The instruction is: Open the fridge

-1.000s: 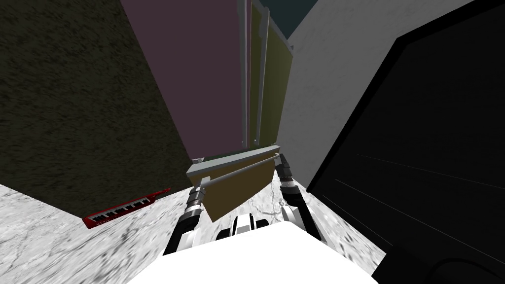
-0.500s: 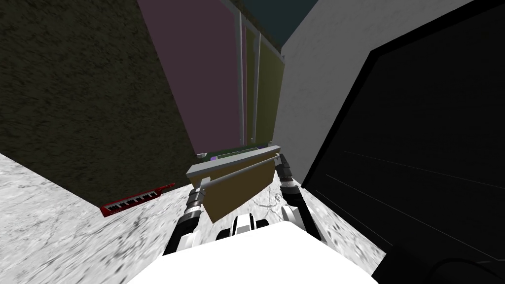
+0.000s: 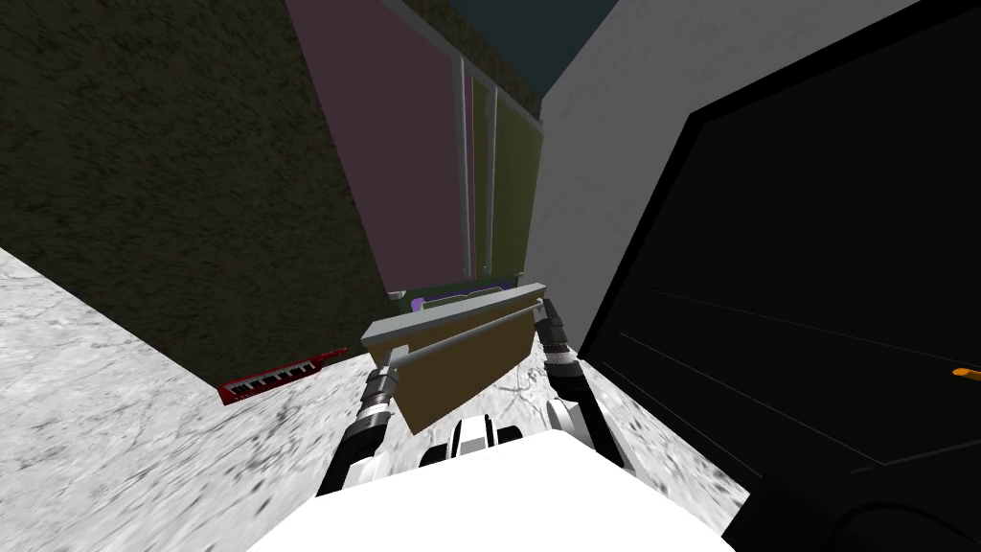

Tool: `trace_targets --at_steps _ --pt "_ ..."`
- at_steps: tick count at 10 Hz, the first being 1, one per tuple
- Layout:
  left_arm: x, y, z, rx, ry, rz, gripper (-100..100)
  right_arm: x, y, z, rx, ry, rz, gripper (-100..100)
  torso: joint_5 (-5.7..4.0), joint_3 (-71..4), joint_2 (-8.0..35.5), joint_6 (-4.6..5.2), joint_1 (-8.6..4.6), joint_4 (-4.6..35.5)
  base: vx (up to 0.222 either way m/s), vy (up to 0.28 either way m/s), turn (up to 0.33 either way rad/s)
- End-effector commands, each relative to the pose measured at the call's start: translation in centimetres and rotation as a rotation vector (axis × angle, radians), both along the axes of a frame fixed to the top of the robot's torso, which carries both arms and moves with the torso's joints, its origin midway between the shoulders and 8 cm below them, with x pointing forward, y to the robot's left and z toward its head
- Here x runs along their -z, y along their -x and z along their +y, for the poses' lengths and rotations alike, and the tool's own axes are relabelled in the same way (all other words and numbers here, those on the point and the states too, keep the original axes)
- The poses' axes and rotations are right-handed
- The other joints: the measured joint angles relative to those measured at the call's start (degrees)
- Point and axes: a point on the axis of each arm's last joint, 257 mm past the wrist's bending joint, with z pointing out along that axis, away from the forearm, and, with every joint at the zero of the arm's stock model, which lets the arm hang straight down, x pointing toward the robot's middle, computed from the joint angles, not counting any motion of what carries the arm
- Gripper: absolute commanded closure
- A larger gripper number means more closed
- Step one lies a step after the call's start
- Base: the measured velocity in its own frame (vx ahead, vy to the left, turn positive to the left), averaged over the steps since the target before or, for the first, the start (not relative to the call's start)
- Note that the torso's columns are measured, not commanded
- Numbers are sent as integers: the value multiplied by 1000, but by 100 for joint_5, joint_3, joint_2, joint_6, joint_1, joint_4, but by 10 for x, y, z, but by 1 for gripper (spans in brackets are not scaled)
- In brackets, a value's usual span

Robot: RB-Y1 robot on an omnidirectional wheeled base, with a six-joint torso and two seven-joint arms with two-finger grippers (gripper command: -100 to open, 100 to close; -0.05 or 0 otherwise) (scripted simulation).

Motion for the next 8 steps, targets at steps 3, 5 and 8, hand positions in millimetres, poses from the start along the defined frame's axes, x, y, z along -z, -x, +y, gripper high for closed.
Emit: trace_targets --at_steps 3,5,8 --pt "-1 6 -4 5 0 -2 100 0 0 0 0 0 0 0 7 21 33 -3 -11 -5 -169 -65 11" --pt "-19 -1 0 4 -1 -9 -100 0 0 0 0 0 0 0 -1 4 8 0 -2 1 -60 -26 4" --pt "-36 -5 1 4 -2 -9 -100 0 0 0 0 0 0 0 -8 4 18 -5 -11 6 20 6 -2"
